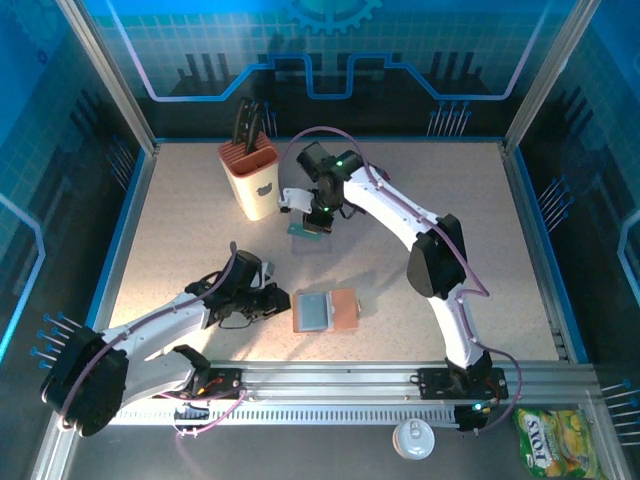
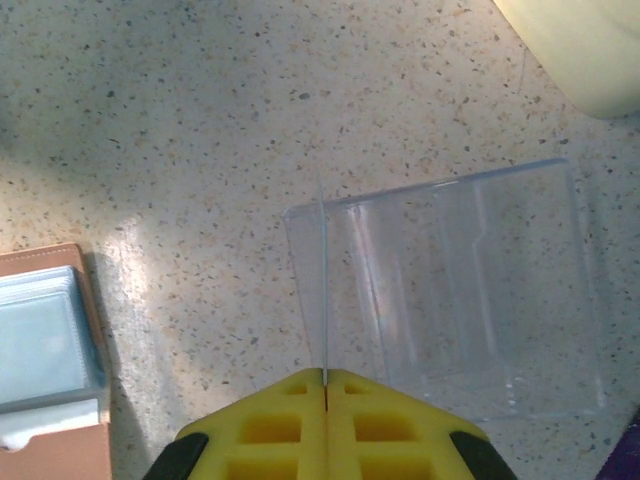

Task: Take the credit cards out of the card holder

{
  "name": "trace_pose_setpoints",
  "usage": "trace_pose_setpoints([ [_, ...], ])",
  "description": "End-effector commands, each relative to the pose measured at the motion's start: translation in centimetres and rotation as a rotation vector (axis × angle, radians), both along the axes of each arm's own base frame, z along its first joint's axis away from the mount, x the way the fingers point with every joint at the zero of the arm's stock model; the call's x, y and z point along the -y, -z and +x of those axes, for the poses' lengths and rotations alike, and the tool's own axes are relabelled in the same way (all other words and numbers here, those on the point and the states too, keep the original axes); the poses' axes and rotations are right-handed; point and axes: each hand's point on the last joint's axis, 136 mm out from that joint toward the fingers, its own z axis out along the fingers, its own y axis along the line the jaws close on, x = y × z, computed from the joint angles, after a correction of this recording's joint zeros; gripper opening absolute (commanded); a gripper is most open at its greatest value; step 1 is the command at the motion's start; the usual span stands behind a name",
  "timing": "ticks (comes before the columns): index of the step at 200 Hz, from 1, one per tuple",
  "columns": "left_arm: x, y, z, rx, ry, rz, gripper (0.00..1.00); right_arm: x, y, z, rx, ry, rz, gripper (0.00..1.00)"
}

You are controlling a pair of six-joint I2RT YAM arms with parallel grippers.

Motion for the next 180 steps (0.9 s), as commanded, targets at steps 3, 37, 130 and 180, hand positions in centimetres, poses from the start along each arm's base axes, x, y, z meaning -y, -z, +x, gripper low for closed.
trace_pose_setpoints([
  [3,0.3,-0.7,0.0,-0.001,0.038,-0.008,0.18,1.1,0.2,0.8,-0.028,-0.012,-0.012,0.00],
  [37,0.7,-0.8,0.8,-0.004,0.015,-0.024,0.18,1.6,1.0,1.7,-0.025,-0.041,-0.025,0.00],
  [130,0.8,-0.2,2.1,-0.005,-0.025,-0.008,0.18,2.3,3.3,1.7,-0.117,-0.100,-0.013,0.00],
  [180,1.0,-0.6,2.1,-0.008,-0.001,-0.004,0.18,2.1,4.5,1.2,-0.163,-0.104,-0.026,0.00],
])
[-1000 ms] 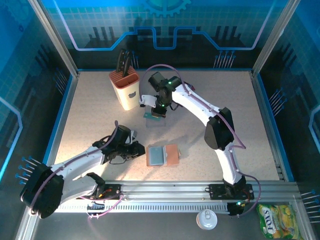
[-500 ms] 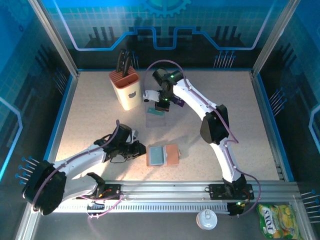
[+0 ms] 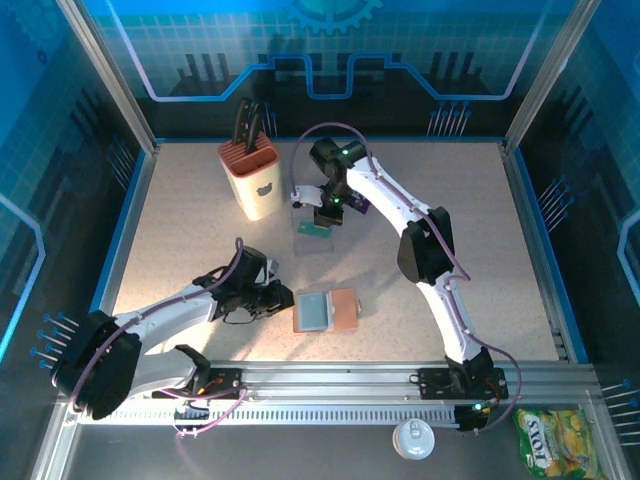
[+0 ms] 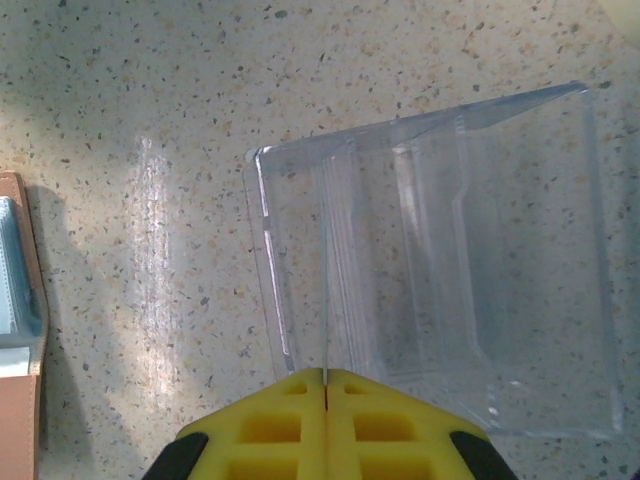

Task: Take the credit cards out of the card holder

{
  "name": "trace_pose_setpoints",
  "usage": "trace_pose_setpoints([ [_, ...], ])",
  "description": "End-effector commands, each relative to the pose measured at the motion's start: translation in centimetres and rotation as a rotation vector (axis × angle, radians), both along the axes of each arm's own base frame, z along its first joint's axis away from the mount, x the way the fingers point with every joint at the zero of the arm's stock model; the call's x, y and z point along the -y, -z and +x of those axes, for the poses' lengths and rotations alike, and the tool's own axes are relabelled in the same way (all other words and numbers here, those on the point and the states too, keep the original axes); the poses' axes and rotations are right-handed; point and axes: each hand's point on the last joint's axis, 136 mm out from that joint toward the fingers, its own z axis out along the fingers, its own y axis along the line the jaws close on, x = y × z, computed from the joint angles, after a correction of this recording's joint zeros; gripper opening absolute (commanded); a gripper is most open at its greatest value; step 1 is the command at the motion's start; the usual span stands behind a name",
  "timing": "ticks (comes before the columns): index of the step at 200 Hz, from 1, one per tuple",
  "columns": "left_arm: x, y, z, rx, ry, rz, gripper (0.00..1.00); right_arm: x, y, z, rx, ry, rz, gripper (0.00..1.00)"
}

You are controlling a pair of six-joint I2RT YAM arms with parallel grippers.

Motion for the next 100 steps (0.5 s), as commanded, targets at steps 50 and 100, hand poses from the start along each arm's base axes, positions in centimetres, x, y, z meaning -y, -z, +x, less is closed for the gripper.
trace_pose_setpoints([
  [50,0.6,-1.9,1.3,0.025,0.014,-0.008,0.18,0.4,1.6,-1.8,-0.115,-0.013,-0.035,0.00],
  [100,0.3,-1.9,1.3,0.037,0.003,0.005,0.18,0.6,1.7,-2.9,-0.155,-0.002,-0.049,0.00],
])
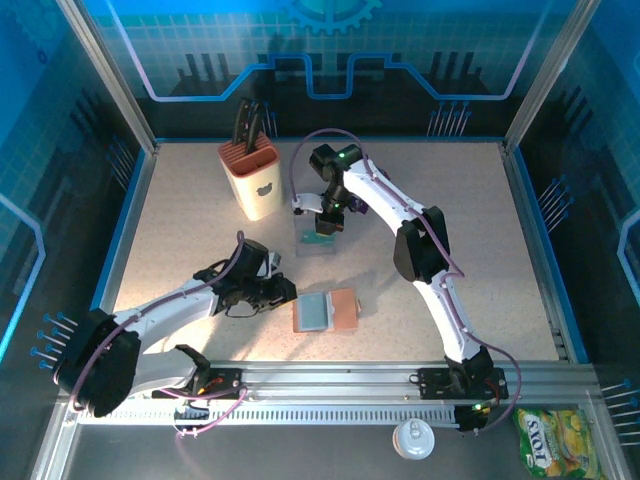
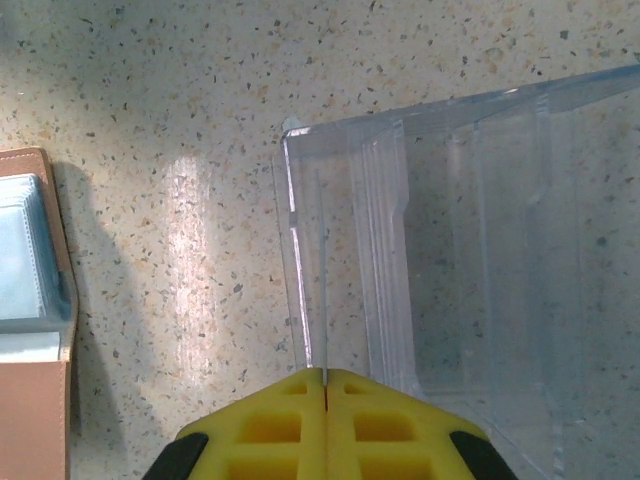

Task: Take the credit cards out of the card holder

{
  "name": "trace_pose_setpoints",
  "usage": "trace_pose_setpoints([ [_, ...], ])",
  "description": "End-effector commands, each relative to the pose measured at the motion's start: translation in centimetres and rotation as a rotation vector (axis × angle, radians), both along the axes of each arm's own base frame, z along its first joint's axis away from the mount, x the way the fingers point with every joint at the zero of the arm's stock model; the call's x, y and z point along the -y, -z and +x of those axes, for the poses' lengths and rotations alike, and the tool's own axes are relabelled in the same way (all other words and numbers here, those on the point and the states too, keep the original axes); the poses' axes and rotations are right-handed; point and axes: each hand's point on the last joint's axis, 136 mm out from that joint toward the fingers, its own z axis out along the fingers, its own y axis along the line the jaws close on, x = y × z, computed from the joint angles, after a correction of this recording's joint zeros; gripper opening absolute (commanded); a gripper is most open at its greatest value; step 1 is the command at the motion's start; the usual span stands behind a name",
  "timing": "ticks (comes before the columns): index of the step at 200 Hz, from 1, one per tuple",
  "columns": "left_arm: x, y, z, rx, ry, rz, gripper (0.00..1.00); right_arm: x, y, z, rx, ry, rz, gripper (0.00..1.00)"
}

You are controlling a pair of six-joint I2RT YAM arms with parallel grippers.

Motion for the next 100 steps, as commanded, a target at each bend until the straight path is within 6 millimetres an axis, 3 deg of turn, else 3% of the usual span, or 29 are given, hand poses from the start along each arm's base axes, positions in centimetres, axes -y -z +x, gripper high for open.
trace_pose_setpoints([
  [1,-0.3,-0.5,0.1,0.014,0.002,0.014,0.18,0.1,0.1,-1.5,-0.065,0.003,-0.013,0.00],
  [100,-1.3,-0.9,-0.1,0.044,-0.030,0.017,0.18,-0.7,1.5,-4.0,-0.121,-0.037,-0.057,0.00],
])
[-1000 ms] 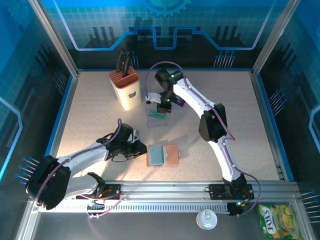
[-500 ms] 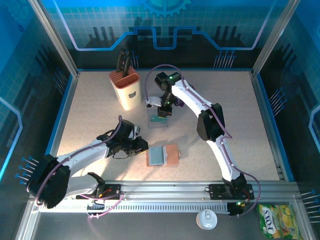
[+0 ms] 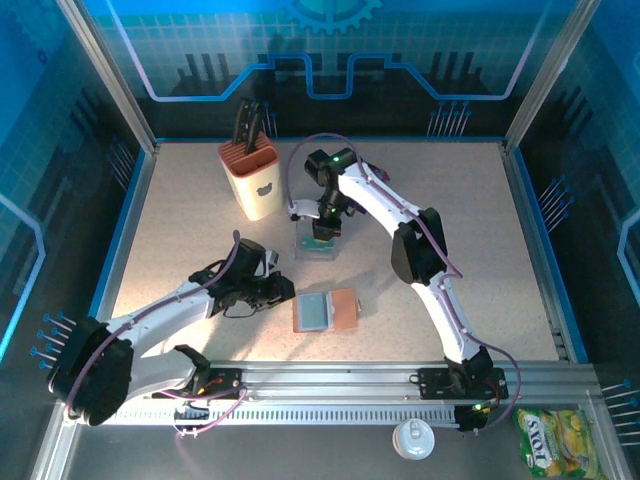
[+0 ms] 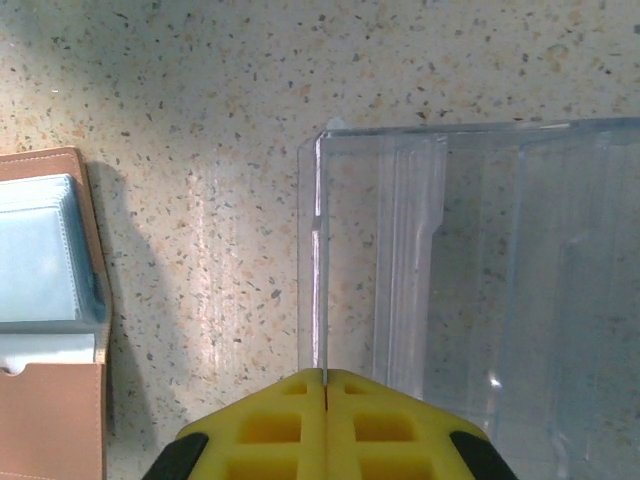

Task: Take the credit cards out of the card holder

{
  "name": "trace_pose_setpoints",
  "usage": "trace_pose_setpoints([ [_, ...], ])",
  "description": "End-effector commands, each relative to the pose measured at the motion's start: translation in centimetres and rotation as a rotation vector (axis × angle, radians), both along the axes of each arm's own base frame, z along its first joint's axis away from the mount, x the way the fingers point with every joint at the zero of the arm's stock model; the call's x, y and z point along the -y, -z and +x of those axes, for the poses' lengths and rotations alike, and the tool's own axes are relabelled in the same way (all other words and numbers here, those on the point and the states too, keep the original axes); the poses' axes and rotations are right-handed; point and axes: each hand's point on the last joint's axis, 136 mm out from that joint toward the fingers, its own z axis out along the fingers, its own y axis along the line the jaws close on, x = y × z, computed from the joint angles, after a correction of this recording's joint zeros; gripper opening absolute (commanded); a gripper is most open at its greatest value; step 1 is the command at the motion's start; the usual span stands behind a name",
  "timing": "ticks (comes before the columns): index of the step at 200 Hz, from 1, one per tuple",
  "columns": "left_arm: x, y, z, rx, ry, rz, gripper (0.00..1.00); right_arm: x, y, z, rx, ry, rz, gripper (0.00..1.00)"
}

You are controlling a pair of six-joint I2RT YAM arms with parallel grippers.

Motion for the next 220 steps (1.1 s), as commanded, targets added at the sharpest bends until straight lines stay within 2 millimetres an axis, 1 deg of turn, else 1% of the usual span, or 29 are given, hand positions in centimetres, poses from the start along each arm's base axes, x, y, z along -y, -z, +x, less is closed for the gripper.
trace_pose_setpoints([
  [1,-0.9,0.2,-0.4,0.006,-0.013,0.021,0.18,-0.1,1.0,-2.2,-0.082,-0.018,-0.031,0.00],
  [52,-1.2,0.1,-0.4,0.007,-0.022,0.022,0.18,0.3,1.8,-3.1,-0.112,-0.022,-0.058,0.00],
  [72,-1.2,0.1,-0.4,0.009,-0.024,0.021,0.18,0.3,2.0,-3.8,-0.134,-0.028,-0.067,0.00],
  [110,-1.3,0.1,-0.6,0.008,-0.022,0.021,0.18,0.5,3.1,-4.6,-0.161,-0.036,-0.091,0.00],
  [155,-1.4,0.0,-0.6,0.012,-0.028,0.024,0.18,0.5,3.4,-4.6,-0.168,-0.035,-0.093,0.01],
  [182,-1.4,-0.1,-0.6,0.012,-0.030,0.022,0.18,0.4,2.5,-4.1,-0.142,-0.022,-0.082,0.09],
  [191,-1.4,-0.1,-0.6,0.012,-0.030,0.022,0.18,0.2,1.9,-3.9,-0.130,-0.017,-0.069,0.14],
  [206,-1.5,-0.2,-0.6,0.015,-0.034,0.022,0.18,-0.2,0.6,-3.7,-0.110,-0.010,-0.039,0.20],
  [220,-1.4,-0.3,-0.5,0.019,-0.033,0.022,0.19,-0.7,-1.0,-3.5,-0.085,0.001,-0.004,0.27],
])
